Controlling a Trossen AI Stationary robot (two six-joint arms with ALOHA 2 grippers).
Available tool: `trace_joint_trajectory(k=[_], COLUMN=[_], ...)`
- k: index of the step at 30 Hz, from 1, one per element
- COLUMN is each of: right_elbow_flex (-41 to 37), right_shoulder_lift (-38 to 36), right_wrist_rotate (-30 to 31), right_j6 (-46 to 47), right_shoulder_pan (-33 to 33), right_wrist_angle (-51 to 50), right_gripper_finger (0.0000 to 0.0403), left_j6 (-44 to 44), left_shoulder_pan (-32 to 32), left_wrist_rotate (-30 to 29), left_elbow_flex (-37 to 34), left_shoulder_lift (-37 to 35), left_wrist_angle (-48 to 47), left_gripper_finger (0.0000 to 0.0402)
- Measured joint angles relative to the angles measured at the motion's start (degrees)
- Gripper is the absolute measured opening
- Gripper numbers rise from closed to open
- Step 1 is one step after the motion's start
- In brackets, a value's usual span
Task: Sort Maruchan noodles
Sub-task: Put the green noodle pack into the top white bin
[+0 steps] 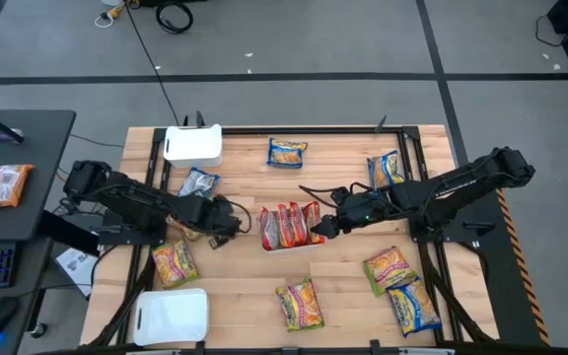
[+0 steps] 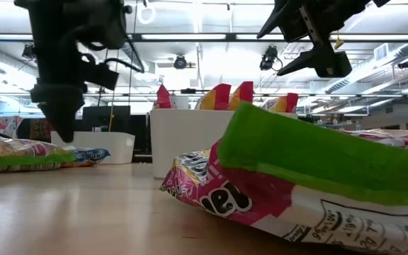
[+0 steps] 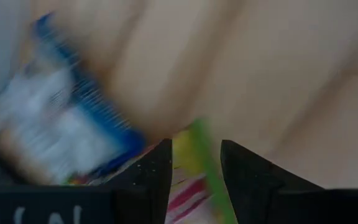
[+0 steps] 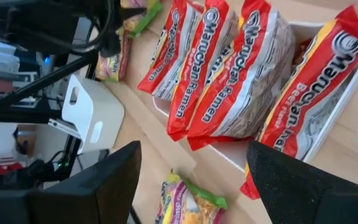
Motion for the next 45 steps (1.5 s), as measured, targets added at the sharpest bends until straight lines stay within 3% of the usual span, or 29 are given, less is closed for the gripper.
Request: trace_joint_trajectory(k=[5,8,15,20,25,31,36,41,45], right_elbow_flex=[0.01,0.02,0.02,0.07,0.07,0.07,0.07,0.07,0.07], right_shoulder_lift=[0.02,0.02,0.02,0.04,0.06,0.07,0.07,0.07,0.07], right_wrist_rotate=[1.65,1.52,1.79,3.86,6.19,6.27,6.58,7.78,7.8], right_j6=[-0.1,0.4,3.5,6.0,7.79,7.95,7.88,7.84,7.95], right_shoulder_pan=[0.05,0.14,4.27,8.49,10.89,10.97,10.76,10.76,10.76], right_wrist_angle=[-0.07,-0.04,-0.03,-0.71,-1.84,-1.79,-1.79,-1.77,-1.77], right_gripper_finger=[0.0295,0.0295,0.0295,0.0295,0.0295,0.0295,0.0295,0.0295,0.0295], left_j6=[-9.32,-8.7,-7.13,-4.24,-3.02,-1.56,5.94,18.45,38.73], left_shoulder_pan=[5.07,8.64,14.06,12.45,8.27,6.47,4.18,-1.13,-6.98], left_wrist_rotate=[0.97,5.3,8.91,22.16,28.07,25.6,25.05,20.6,11.46], left_elbow_flex=[-1.14,-2.57,-7.13,-8.63,-6.5,-1.15,3.76,5.39,5.34], left_shoulder_lift=[0.0,0.0,-2.95,-4.36,-4.04,-4.04,-4.06,-4.04,-4.02], left_wrist_angle=[-2.25,-2.25,-2.79,9.03,16.69,14.29,13.85,13.84,12.75], left_gripper_finger=[0.0144,0.0157,0.0195,0.0196,0.0189,0.0188,0.0188,0.0194,0.0215])
